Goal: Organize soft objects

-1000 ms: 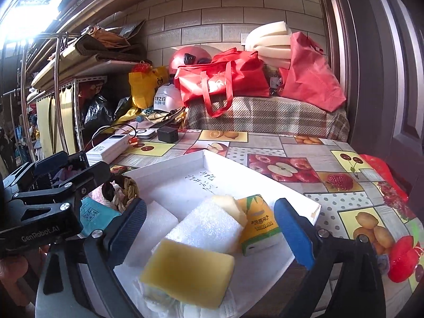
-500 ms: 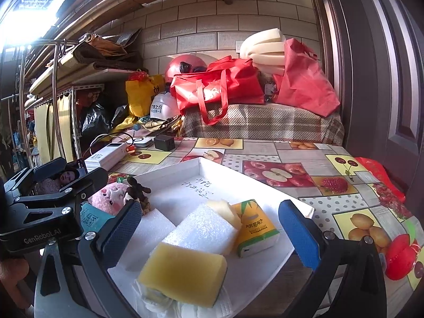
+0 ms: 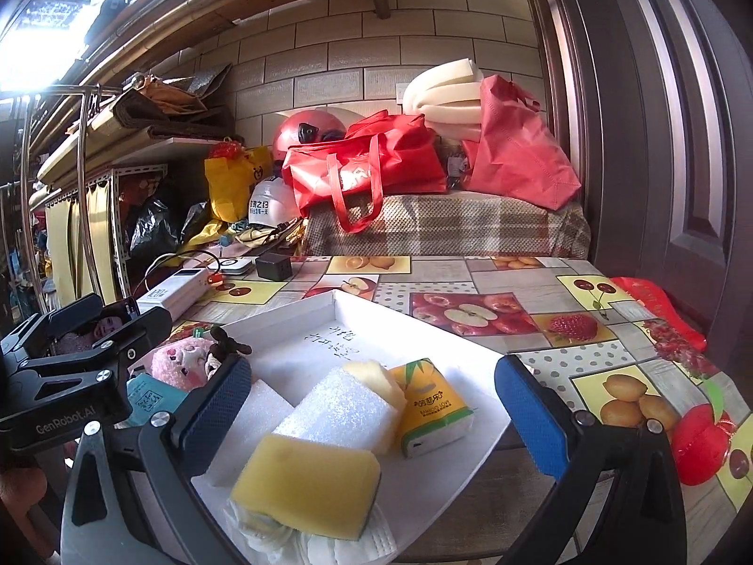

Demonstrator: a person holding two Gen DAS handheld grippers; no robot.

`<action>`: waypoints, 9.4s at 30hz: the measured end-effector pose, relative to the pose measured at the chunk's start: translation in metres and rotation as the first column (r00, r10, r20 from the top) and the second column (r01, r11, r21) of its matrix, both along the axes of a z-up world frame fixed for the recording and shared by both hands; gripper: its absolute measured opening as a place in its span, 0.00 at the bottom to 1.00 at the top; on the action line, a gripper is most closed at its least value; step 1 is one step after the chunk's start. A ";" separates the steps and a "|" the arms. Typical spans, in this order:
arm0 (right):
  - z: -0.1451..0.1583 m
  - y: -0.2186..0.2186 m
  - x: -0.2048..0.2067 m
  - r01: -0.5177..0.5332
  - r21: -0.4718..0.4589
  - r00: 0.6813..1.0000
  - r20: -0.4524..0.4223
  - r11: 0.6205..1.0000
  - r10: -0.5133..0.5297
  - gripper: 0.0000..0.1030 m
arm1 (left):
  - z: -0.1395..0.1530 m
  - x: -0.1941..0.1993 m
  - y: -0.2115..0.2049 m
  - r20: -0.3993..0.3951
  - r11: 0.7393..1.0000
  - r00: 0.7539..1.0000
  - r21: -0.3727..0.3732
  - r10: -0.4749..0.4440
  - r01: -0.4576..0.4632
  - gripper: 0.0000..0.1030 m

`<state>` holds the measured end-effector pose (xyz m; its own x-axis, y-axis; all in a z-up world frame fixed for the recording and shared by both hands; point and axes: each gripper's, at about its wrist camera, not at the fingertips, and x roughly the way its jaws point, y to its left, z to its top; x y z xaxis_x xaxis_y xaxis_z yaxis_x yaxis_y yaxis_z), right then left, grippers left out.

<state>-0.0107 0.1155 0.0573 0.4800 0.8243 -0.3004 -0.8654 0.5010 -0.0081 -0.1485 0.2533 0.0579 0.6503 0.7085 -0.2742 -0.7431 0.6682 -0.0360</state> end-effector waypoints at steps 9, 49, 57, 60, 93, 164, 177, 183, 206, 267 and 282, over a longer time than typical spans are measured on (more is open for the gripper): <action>-0.001 -0.011 0.002 0.016 0.003 1.000 -0.021 1.000 -0.016 1.00 | 0.002 -0.002 -0.003 -0.003 1.000 1.000 0.006 0.007 -0.007 1.00; 0.013 -0.187 0.094 0.281 0.119 0.959 -0.063 0.952 -0.275 1.00 | -0.004 0.047 -0.125 -0.152 0.964 0.960 0.088 -0.236 0.251 1.00; 0.017 -0.239 0.133 0.319 0.137 0.948 -0.074 0.938 -0.311 1.00 | -0.004 0.084 -0.153 -0.132 0.925 0.916 -0.016 -0.378 0.380 1.00; 0.014 -0.231 0.134 0.285 0.053 0.958 -0.024 0.957 -0.284 1.00 | -0.005 0.098 -0.160 -0.141 0.915 0.904 -0.040 -0.403 0.401 1.00; -0.025 -0.202 0.213 0.119 -0.117 0.862 -0.480 0.986 -0.162 0.57 | -0.032 0.255 -0.192 -0.458 0.858 0.731 -0.184 -0.506 0.479 0.99; 0.000 -0.129 0.007 -0.024 -0.018 0.999 -0.026 1.000 0.024 0.57 | -0.001 -0.015 -0.093 -0.020 0.967 0.967 0.001 -0.255 0.255 0.29; -0.004 -0.087 -0.012 -0.110 -0.068 0.994 -0.005 0.992 0.110 0.57 | -0.003 -0.021 -0.052 -0.011 0.987 0.987 -0.007 -0.159 0.159 0.29; -0.008 -0.057 -0.020 -0.166 -0.122 0.986 -0.007 0.979 0.167 0.57 | -0.002 -0.014 -0.050 -0.025 0.986 0.986 0.020 -0.166 0.166 0.29; -0.009 0.031 0.010 -0.109 -0.157 0.994 0.000 0.982 0.110 0.58 | -0.003 0.016 -0.022 -0.055 0.986 0.984 -0.021 -0.167 0.166 0.29; -0.001 -0.066 -0.005 0.058 -0.006 0.998 -0.010 0.998 -0.058 0.84 | -0.002 -0.006 -0.089 -0.055 0.990 0.989 -0.024 -0.138 0.137 1.00; 0.010 -0.162 -0.009 0.164 0.071 0.986 -0.048 0.984 -0.161 0.84 | -0.007 -0.024 -0.128 -0.112 0.996 0.992 -0.072 -0.055 0.047 1.00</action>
